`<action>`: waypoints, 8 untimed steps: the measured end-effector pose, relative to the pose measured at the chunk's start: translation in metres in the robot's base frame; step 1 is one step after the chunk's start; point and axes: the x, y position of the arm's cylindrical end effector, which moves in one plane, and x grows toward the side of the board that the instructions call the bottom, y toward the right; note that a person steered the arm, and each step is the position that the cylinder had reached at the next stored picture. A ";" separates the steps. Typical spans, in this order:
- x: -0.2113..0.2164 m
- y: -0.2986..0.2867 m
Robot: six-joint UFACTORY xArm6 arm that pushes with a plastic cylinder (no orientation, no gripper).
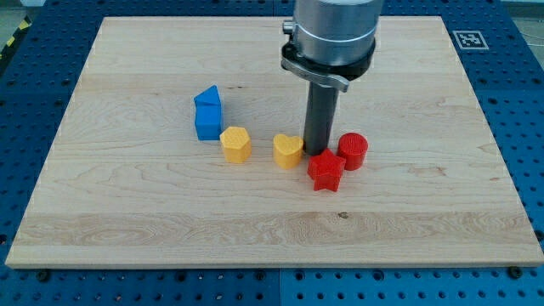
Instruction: Move arm right to the red circle
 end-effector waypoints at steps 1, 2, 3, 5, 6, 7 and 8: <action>0.000 -0.025; 0.000 -0.025; -0.002 -0.022; -0.039 0.029; -0.040 0.074; -0.026 0.098; -0.023 0.103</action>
